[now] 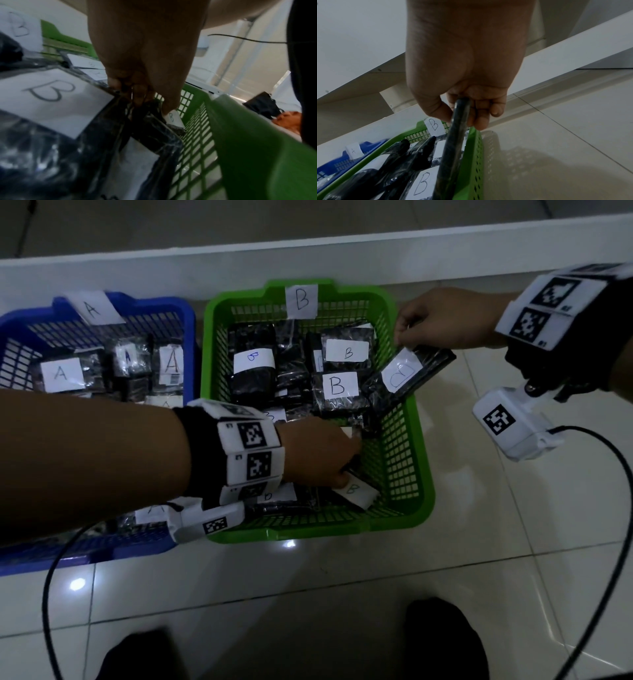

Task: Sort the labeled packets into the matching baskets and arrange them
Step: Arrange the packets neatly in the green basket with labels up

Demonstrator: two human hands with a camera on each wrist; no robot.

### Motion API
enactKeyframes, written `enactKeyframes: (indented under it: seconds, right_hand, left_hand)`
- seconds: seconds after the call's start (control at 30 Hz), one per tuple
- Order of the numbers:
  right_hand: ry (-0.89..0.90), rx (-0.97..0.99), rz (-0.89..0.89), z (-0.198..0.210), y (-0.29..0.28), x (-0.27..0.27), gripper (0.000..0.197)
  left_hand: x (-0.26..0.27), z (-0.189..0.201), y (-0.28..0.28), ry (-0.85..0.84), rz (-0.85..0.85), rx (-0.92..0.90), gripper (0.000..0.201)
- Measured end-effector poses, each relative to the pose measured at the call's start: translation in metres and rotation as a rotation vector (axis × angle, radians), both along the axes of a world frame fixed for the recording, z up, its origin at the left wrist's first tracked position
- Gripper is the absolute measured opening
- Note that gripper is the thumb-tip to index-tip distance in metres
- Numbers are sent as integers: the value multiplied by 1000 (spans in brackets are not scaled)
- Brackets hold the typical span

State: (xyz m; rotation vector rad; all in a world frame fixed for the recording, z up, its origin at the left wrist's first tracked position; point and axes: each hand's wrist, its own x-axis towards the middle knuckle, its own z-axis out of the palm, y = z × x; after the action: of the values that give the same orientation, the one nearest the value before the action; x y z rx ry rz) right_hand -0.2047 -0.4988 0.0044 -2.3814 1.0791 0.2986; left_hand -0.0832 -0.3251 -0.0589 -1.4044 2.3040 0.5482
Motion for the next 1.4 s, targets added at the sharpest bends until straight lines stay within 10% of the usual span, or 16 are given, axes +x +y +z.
enactKeyframes:
  seconds: [0.37, 0.73, 1.1, 1.4]
  right_hand:
    - [483, 387, 107, 13, 17, 12, 29]
    - [508, 509, 5, -1, 53, 15, 61]
    - [648, 29, 373, -18, 90, 10, 16]
    - [665, -490, 698, -26, 112, 7, 26]
  left_hand:
    - [-1, -6, -4, 3, -59, -40, 32]
    - [5, -11, 7, -8, -159, -60, 46]
    - [6, -16, 1, -1, 101, -13, 51]
    - [19, -15, 5, 123, 246, -163, 38]
